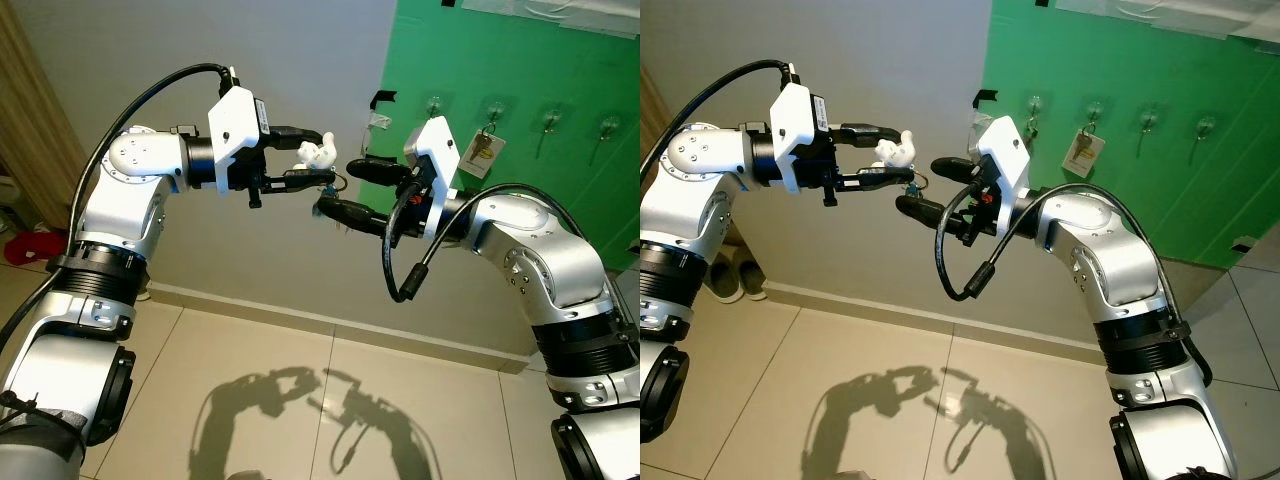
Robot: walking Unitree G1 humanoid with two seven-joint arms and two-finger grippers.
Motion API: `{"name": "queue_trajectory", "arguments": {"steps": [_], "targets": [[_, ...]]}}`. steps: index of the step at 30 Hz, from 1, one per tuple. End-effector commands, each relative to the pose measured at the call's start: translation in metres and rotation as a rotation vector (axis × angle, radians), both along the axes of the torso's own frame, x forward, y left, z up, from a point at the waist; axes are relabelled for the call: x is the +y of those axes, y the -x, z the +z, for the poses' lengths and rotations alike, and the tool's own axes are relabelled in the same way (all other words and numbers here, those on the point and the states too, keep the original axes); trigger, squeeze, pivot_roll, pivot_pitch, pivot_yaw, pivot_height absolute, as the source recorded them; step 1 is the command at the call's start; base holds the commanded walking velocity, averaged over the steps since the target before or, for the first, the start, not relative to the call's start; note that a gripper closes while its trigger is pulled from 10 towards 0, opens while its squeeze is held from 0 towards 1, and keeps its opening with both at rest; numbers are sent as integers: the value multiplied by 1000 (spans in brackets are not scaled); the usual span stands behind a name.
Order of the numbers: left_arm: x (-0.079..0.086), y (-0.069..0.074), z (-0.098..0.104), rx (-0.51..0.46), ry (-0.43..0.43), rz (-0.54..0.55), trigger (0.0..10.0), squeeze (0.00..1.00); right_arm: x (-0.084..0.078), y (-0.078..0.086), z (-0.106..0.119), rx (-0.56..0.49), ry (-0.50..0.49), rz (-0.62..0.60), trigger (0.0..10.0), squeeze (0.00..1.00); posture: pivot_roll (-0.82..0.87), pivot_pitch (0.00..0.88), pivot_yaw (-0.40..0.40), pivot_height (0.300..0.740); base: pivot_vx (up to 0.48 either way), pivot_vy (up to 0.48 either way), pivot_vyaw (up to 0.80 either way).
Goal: Hang keys on a hook
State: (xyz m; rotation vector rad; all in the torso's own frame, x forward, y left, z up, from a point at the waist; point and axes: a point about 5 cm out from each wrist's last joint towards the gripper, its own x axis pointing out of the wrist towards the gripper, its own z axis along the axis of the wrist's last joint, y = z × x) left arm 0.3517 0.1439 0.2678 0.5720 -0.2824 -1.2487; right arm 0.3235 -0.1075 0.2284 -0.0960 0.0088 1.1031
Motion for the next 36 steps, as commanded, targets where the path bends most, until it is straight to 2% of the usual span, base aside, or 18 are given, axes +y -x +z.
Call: {"name": "queue_trajectory", "arguments": {"steps": [1, 15, 36], "targets": [[-2, 0, 11, -32, 2, -13, 10000, 0, -2, -4, 7, -11, -10, -19, 0, 0, 21, 0, -18, 740, 0, 0, 0], [-3, 2, 7, -24, 2, -12, 10000, 0, -4, -4, 15, 33, -99, -27, 0, 0, 12, 0, -19, 740, 0, 0, 0], [1, 1, 1, -3, 6, 8, 10000, 0, -7, 6, 18, 68, -118, 11, 0, 0, 8, 0, -15, 740, 0, 0, 0]]}}
